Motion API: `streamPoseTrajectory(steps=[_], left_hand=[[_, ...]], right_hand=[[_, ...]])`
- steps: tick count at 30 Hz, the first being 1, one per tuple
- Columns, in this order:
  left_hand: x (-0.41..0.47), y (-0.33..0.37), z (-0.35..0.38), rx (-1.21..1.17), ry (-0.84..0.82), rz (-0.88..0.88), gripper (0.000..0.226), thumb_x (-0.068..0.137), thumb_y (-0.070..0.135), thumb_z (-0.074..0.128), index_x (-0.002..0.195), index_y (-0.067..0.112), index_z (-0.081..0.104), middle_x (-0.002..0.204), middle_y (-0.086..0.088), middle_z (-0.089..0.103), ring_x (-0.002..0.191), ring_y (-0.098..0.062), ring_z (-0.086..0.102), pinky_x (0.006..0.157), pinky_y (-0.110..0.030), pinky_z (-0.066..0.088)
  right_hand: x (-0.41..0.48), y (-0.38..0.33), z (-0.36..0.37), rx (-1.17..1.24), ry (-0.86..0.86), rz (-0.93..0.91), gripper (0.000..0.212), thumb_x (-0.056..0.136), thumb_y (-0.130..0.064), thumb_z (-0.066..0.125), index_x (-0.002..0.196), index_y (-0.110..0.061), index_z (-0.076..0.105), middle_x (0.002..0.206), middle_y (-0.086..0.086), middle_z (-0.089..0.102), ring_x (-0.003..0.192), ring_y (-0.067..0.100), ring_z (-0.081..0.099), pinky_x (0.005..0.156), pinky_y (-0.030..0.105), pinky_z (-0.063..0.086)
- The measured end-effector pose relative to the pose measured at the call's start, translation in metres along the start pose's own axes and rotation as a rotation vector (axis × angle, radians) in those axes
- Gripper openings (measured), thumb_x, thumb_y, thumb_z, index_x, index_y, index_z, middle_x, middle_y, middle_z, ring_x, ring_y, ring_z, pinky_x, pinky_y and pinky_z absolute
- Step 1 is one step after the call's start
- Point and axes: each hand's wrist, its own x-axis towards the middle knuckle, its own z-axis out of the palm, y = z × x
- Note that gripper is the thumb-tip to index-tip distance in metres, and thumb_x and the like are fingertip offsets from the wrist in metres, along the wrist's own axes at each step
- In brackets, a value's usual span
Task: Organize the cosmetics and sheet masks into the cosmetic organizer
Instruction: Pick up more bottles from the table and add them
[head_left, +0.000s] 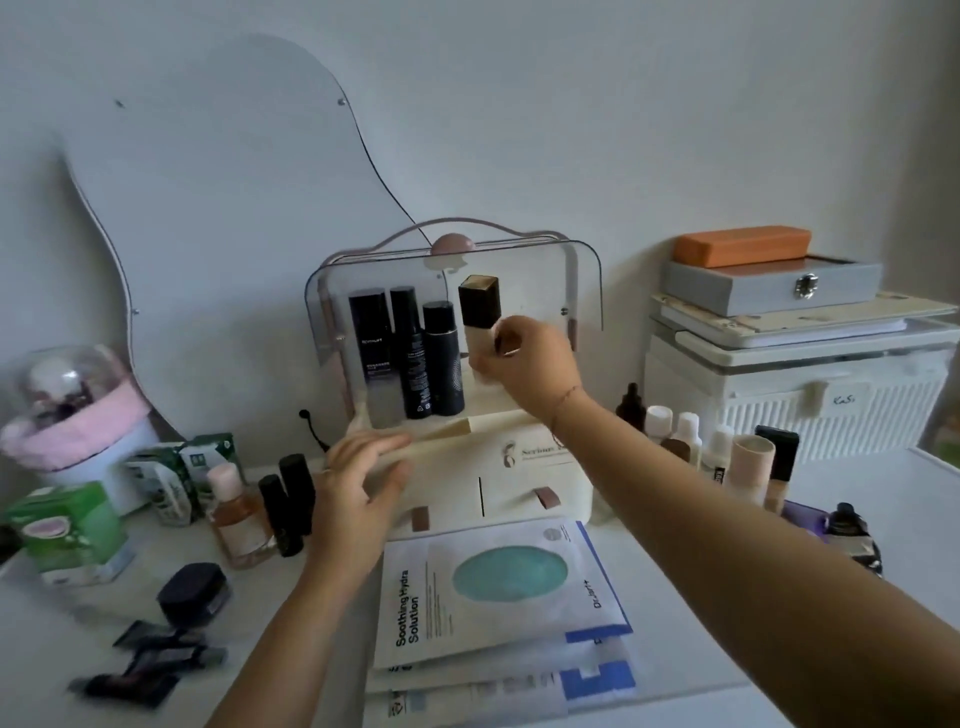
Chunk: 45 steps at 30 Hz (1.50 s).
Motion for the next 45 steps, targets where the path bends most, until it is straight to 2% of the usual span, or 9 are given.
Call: streamPoseTrajectory(steps=[12, 16, 21, 25, 27, 30, 34, 37, 45], left_hand=[[0.001, -0.007, -0.001, 0.004, -0.049, -0.012, 0.026, 0.089, 0.021, 0.060, 0.113, 0.014, 0.066, 0.116, 0.003, 0.060, 0.121, -0.003, 0.043, 0.101, -0.010, 0.027], [0.000, -0.005, -0.001, -0.005, -0.041, -0.012, 0.029, 0.088, 0.023, 0.058, 0.114, 0.015, 0.065, 0.116, 0.004, 0.059, 0.121, 0.003, 0.040, 0.101, -0.007, 0.025], [0.000, -0.003, 0.000, -0.001, -0.046, -0.020, 0.031, 0.087, 0.027, 0.056, 0.114, 0.014, 0.065, 0.116, 0.003, 0.060, 0.123, -0.006, 0.042, 0.102, -0.009, 0.025], [0.000, -0.003, -0.001, -0.005, -0.063, -0.036, 0.032, 0.088, 0.029, 0.056, 0.115, 0.016, 0.065, 0.117, 0.004, 0.060, 0.124, -0.008, 0.042, 0.103, -0.013, 0.026], [0.000, -0.003, -0.001, -0.003, -0.065, -0.040, 0.029, 0.088, 0.026, 0.057, 0.115, 0.017, 0.064, 0.117, 0.004, 0.060, 0.124, -0.008, 0.042, 0.102, -0.012, 0.025], [0.000, -0.002, -0.001, 0.008, -0.049, -0.054, 0.026, 0.088, 0.015, 0.062, 0.114, 0.017, 0.065, 0.117, 0.004, 0.060, 0.124, -0.009, 0.043, 0.103, -0.013, 0.026], [0.001, 0.003, -0.002, 0.049, -0.024, -0.007, 0.029, 0.083, 0.006, 0.067, 0.112, 0.009, 0.065, 0.113, 0.003, 0.060, 0.119, -0.018, 0.049, 0.104, -0.036, 0.037], [0.001, 0.010, 0.002, 0.148, -0.009, 0.007, 0.031, 0.081, 0.005, 0.069, 0.111, 0.008, 0.065, 0.113, -0.001, 0.061, 0.118, -0.024, 0.049, 0.106, -0.039, 0.034], [0.001, 0.026, 0.022, 0.429, -0.103, 0.161, 0.046, 0.082, 0.026, 0.070, 0.127, 0.019, 0.059, 0.125, 0.000, 0.062, 0.117, -0.023, 0.052, 0.111, -0.053, 0.019]], right_hand=[[0.064, 0.038, 0.045, -0.172, -0.146, 0.387, 0.032, 0.087, -0.028, 0.052, 0.080, 0.000, 0.067, 0.070, 0.015, 0.055, 0.064, 0.021, 0.046, 0.063, 0.031, 0.042], [0.062, 0.037, 0.053, -0.374, -0.176, 0.370, 0.034, 0.085, -0.024, 0.050, 0.056, -0.014, 0.034, 0.054, 0.002, 0.038, 0.052, 0.018, 0.036, 0.057, 0.026, 0.036], [0.060, 0.036, 0.053, -0.546, -0.260, 0.328, 0.022, 0.083, -0.014, 0.058, 0.062, -0.014, 0.049, 0.070, 0.005, 0.054, 0.058, 0.016, 0.047, 0.046, 0.018, 0.034], [0.060, 0.037, 0.055, -0.445, -0.251, 0.353, 0.011, 0.085, -0.007, 0.057, 0.087, -0.004, 0.068, 0.086, 0.012, 0.070, 0.079, 0.020, 0.068, 0.072, 0.027, 0.057], [0.055, 0.033, 0.051, -0.484, -0.223, 0.311, 0.012, 0.086, -0.005, 0.054, 0.082, -0.006, 0.065, 0.074, 0.009, 0.063, 0.066, 0.020, 0.061, 0.054, 0.022, 0.048], [0.041, 0.017, 0.041, -0.483, -0.153, 0.234, 0.025, 0.089, -0.009, 0.055, 0.064, -0.008, 0.051, 0.065, 0.006, 0.053, 0.062, 0.022, 0.051, 0.046, 0.021, 0.036], [-0.014, 0.006, 0.015, -0.255, 0.017, 0.051, 0.030, 0.088, -0.023, 0.061, 0.115, -0.009, 0.061, 0.109, 0.006, 0.064, 0.094, 0.020, 0.062, 0.083, 0.030, 0.051], [-0.085, 0.022, -0.010, -0.145, 0.268, -0.096, 0.028, 0.085, -0.025, 0.065, 0.112, -0.018, 0.061, 0.103, -0.005, 0.063, 0.088, 0.008, 0.059, 0.079, 0.022, 0.051], [-0.160, 0.126, -0.075, -0.047, 0.709, 0.316, 0.040, 0.079, -0.021, 0.071, 0.114, -0.012, 0.055, 0.108, 0.005, 0.052, 0.094, 0.016, 0.051, 0.081, 0.031, 0.044]])
